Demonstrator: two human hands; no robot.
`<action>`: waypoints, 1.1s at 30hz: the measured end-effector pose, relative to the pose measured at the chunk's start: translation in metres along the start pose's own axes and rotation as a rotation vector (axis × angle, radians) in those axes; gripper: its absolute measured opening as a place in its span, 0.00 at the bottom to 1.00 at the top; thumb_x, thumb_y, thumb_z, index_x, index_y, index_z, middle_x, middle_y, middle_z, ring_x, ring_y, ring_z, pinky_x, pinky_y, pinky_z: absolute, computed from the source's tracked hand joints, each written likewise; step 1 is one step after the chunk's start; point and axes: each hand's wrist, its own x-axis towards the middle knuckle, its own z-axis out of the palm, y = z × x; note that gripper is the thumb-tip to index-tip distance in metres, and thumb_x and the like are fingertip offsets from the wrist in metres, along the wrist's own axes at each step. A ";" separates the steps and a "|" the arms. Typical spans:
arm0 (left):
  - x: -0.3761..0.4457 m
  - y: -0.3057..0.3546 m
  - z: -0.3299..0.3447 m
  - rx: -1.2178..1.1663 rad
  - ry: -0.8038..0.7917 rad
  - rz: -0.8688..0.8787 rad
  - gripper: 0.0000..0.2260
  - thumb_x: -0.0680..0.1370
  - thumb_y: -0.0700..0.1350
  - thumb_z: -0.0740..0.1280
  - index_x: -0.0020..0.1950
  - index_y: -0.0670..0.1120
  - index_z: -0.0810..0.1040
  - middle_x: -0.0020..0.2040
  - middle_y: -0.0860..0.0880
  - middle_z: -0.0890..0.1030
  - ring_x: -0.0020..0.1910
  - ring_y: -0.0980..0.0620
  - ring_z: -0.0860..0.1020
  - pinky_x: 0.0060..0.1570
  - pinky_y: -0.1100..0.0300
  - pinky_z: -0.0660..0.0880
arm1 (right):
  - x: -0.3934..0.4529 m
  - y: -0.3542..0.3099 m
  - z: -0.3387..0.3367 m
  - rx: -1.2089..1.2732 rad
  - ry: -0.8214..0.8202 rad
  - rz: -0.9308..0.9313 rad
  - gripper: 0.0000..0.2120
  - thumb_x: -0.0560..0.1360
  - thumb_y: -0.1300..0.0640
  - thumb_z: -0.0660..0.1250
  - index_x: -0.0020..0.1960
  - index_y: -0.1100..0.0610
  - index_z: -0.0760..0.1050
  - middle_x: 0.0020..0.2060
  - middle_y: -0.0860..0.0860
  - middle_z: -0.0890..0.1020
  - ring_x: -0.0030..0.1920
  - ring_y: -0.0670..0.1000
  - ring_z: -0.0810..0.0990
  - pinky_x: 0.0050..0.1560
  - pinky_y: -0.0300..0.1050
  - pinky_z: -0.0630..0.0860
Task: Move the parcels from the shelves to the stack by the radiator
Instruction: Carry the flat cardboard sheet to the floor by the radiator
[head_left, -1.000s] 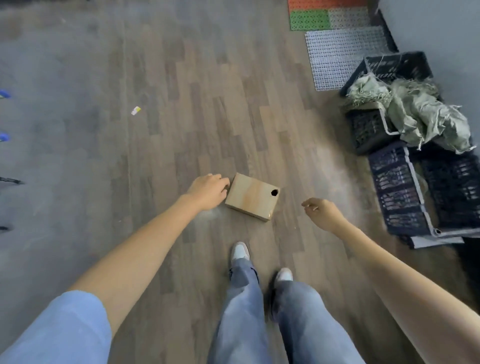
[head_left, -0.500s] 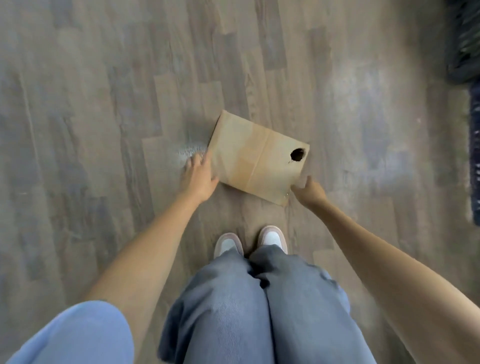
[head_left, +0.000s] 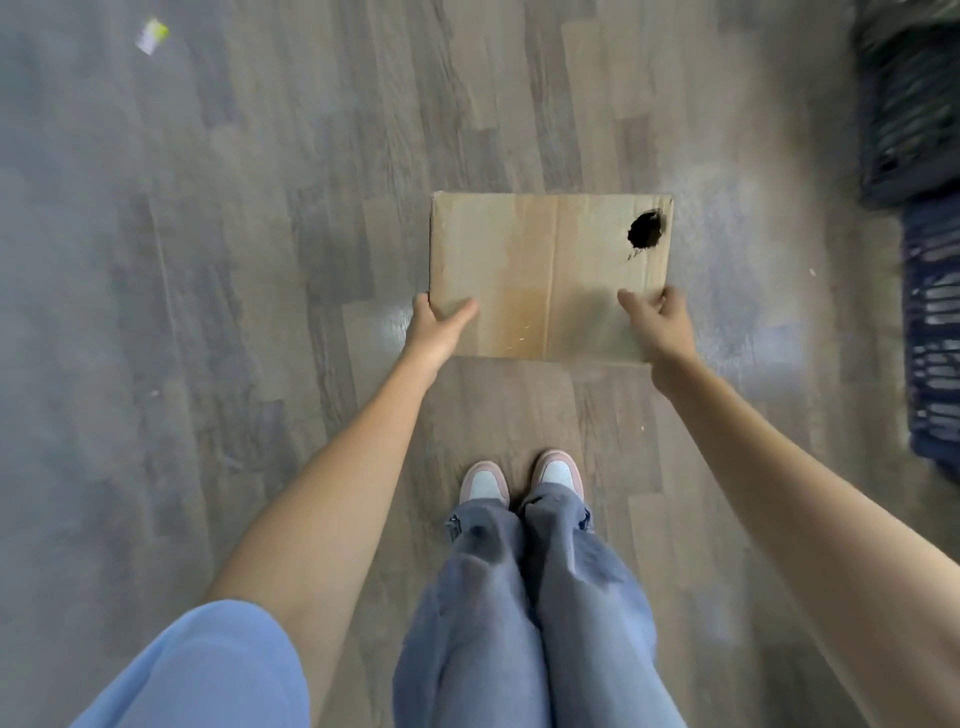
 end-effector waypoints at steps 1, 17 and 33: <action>-0.024 0.028 -0.010 -0.011 0.007 0.023 0.36 0.76 0.53 0.66 0.76 0.45 0.51 0.73 0.48 0.65 0.70 0.48 0.66 0.64 0.60 0.63 | -0.019 -0.033 -0.013 0.003 0.008 -0.042 0.20 0.76 0.53 0.63 0.63 0.60 0.65 0.51 0.51 0.71 0.49 0.49 0.72 0.48 0.43 0.69; -0.487 0.481 -0.258 0.090 0.290 0.853 0.34 0.70 0.41 0.75 0.69 0.40 0.60 0.60 0.49 0.72 0.60 0.48 0.73 0.53 0.59 0.71 | -0.410 -0.522 -0.265 -0.244 0.028 -0.945 0.36 0.69 0.59 0.73 0.69 0.65 0.56 0.55 0.54 0.69 0.54 0.51 0.69 0.48 0.45 0.69; -0.662 0.561 -0.271 0.090 0.549 1.174 0.37 0.68 0.47 0.77 0.70 0.41 0.60 0.69 0.44 0.69 0.67 0.45 0.69 0.60 0.55 0.68 | -0.536 -0.595 -0.387 -0.179 0.283 -1.317 0.42 0.71 0.58 0.71 0.74 0.62 0.49 0.68 0.59 0.67 0.66 0.60 0.68 0.54 0.49 0.70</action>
